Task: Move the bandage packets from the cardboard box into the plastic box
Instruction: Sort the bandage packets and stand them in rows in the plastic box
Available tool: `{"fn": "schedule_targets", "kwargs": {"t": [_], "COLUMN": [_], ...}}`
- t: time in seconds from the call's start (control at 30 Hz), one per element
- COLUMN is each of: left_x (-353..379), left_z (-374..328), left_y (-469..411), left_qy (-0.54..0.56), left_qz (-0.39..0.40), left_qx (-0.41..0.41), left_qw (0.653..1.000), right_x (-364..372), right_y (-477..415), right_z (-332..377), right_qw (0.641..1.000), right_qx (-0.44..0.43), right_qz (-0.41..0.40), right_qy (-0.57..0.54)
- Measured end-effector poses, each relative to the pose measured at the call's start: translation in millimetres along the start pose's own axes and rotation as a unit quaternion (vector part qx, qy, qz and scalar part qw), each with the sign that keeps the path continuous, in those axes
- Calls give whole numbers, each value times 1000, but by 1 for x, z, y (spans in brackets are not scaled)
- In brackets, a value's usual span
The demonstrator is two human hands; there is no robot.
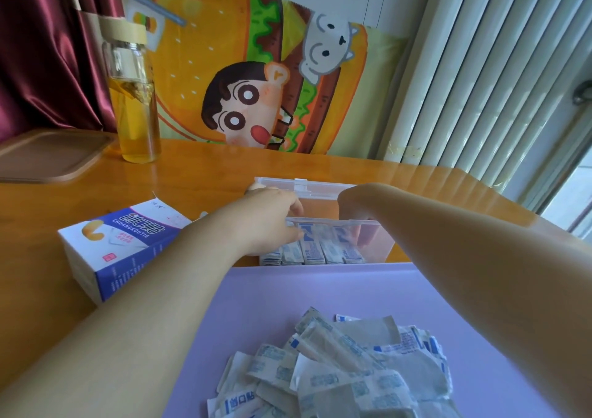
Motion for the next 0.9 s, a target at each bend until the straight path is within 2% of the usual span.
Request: {"fn": "schedule_targets", "kwargs": {"t": [0.1,0.17,0.23,0.3,0.33,0.37,0.43,0.53,0.63,0.7,0.77,0.83,0.9], "left_x": [-1,-2,0,1,1,1,-3,-20,-29,-16,13,40,53], "left_z": [0,-1,-1,-2,-3,-4,-7,-19,-46,-65,-73,-74,-73], "left_y": [0,1,2,5,6,8,14,26,43,51,56,62,66], "left_qy": [-8,-16,-31,-43,-48,-53,-65,-97,-90,-32,19,25,29], "left_qz": [-8,-11,-9,-10,-11,-12,-25,-99,-165,-116,8,131,187], "left_qx": [1,4,6,8,9,9,7,22,77,104,89,57,41], "left_qw": [1000,1000,999,999,999,998,998,990,979,987,996,989,981], "right_x": [-21,-38,-54,-52,-44,-33,-3,35,55,62,67,67,61], "right_y": [14,27,51,87,102,114,123,123,118,117,114,113,109], "right_z": [1,-3,-13,-28,-33,-37,-41,-50,-55,-55,-53,-56,-64], "right_qw": [994,979,931,869,856,861,895,936,952,956,957,953,947], "right_qx": [-45,-82,-149,-228,-267,-298,-327,-315,-288,-272,-264,-263,-255], "right_qz": [-77,-160,-307,-370,-356,-323,-239,-126,-66,-43,-29,-33,-52], "right_qy": [-58,-93,-134,-237,-261,-254,-190,-95,-83,-99,-117,-147,-189]}}
Point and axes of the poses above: each hand's wrist, its own y-axis away from the middle knuckle, its own x-axis out of the palm, z = x × y, the point moved 7 cm from there along -y, towards the middle knuckle, and after that the axes turned 13 degrees about x, right-handed, at the moved point
